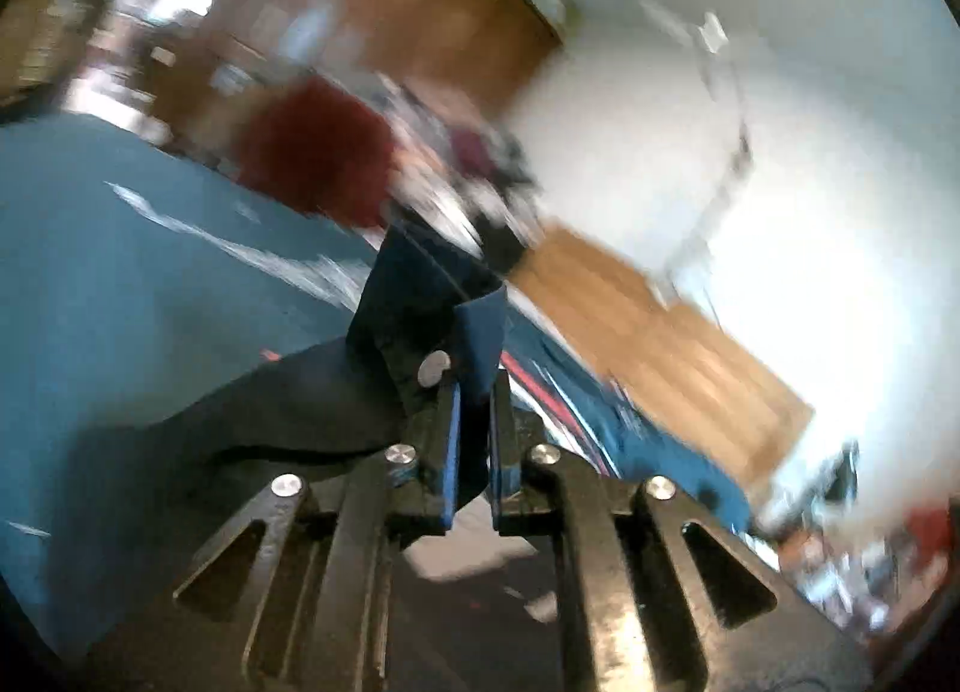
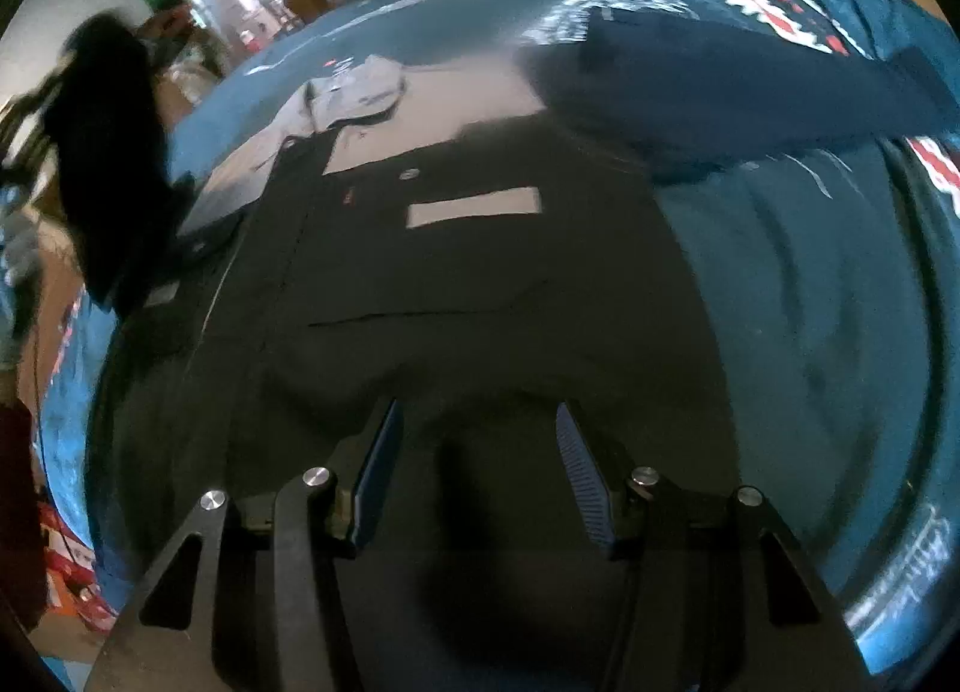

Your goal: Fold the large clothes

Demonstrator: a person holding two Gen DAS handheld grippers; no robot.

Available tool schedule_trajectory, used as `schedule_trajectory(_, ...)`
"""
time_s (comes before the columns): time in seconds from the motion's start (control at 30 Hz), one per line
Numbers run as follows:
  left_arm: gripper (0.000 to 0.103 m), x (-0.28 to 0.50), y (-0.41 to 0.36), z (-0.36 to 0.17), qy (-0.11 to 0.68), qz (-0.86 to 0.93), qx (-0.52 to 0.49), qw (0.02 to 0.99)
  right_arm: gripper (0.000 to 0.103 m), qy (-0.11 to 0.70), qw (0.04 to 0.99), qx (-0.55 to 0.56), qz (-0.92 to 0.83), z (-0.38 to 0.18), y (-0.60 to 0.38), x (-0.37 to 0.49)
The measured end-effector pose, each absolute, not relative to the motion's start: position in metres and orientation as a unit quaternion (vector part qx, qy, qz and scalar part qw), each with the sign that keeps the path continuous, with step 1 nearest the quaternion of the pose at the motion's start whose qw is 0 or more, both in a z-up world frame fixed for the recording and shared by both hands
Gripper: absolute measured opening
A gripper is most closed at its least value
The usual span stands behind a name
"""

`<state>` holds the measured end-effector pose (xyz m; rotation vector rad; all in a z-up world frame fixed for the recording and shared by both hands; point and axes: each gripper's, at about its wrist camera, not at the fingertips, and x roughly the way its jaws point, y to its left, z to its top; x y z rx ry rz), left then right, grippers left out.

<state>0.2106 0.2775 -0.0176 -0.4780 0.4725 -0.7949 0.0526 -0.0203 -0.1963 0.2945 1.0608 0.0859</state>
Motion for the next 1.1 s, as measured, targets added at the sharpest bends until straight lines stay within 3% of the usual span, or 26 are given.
schedule_trajectory(0.03,0.009,0.222,0.254,-0.031,0.246,-0.393,-0.243,0.852,0.059,0.505,0.849,0.149,0.04,-0.198,-0.027,0.052)
schedule_trajectory(0.13,0.032,0.246,0.184,-0.074,0.319,-0.415,-0.241,0.817,0.062,0.507,0.841,0.182,0.041,-0.203,-0.039,0.048)
schedule_trajectory(0.27,0.035,0.225,0.166,-0.107,0.372,-0.427,-0.223,0.793,0.066,0.5,0.844,0.182,0.066,-0.196,-0.042,0.049)
schedule_trajectory(0.33,0.038,0.207,0.196,-0.106,0.361,-0.415,-0.211,0.808,0.067,0.493,0.847,0.179,0.085,-0.19,-0.04,0.062)
schedule_trajectory(0.47,0.058,0.177,0.294,-0.104,0.312,-0.339,-0.197,0.865,0.068,0.478,0.844,0.2,0.134,-0.18,-0.036,0.13)
schedule_trajectory(0.63,0.058,0.166,0.416,-0.149,0.31,-0.178,-0.265,0.896,0.068,0.497,0.834,0.187,0.151,-0.199,-0.016,0.223)
schedule_trajectory(0.83,0.058,0.159,0.454,-0.207,0.316,-0.132,-0.341,0.875,0.067,0.537,0.817,0.168,0.127,-0.224,0.003,0.281)
schedule_trajectory(0.97,0.058,0.164,0.445,-0.206,0.312,-0.13,-0.34,0.877,0.047,0.539,0.82,0.144,0.129,-0.224,0.018,0.285)
schedule_trajectory(1.03,0.058,0.166,0.444,-0.205,0.311,-0.131,-0.34,0.878,0.008,0.535,0.822,0.146,0.129,-0.223,0.019,0.285)
schedule_trajectory(1.1,0.058,0.161,0.452,-0.199,0.308,-0.132,-0.344,0.877,0.006,0.519,0.828,0.167,0.131,-0.216,0.005,0.28)
